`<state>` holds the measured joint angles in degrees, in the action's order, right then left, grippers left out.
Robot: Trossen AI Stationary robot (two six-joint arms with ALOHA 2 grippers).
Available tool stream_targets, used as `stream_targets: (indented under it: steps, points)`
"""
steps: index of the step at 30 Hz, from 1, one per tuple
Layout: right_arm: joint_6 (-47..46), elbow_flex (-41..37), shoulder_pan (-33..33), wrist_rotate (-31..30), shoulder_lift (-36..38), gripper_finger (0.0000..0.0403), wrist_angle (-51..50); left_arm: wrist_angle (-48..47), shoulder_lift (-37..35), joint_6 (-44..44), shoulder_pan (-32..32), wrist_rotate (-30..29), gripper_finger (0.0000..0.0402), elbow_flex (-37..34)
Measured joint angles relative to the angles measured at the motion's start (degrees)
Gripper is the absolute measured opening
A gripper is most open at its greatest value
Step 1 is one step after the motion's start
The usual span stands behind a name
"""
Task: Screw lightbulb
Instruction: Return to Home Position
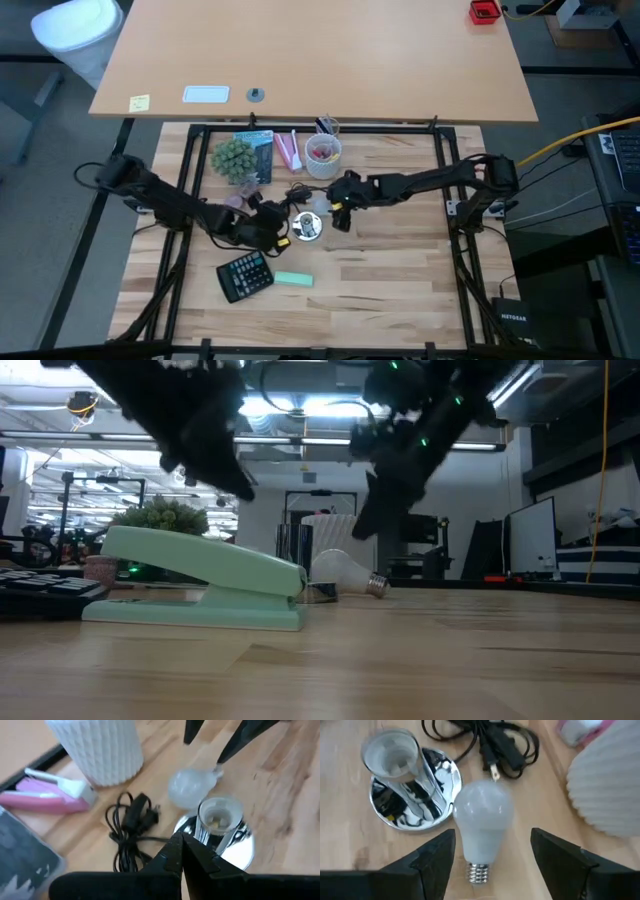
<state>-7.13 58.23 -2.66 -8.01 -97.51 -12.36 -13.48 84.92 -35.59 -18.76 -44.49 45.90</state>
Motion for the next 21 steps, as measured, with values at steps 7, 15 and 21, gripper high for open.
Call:
stream_targets:
  steps: [7, 15, 21]
  points:
    - [2.65, 12.03, 0.02, -0.48, 1.52, 0.0264, -18.84, -2.79, -11.09, 7.59, -0.04, -0.05, 0.0, 0.02]
    - [2.92, 22.18, 0.06, -0.5, 8.2, 0.0264, -33.36, -6.81, -29.48, 21.34, -1.6, -0.22, 0.0, 0.02]
    - [2.95, 23.09, 0.04, -0.48, 19.74, 0.0264, -41.31, -8.81, -43.08, 26.53, -1.6, -0.34, 0.0, 0.04]
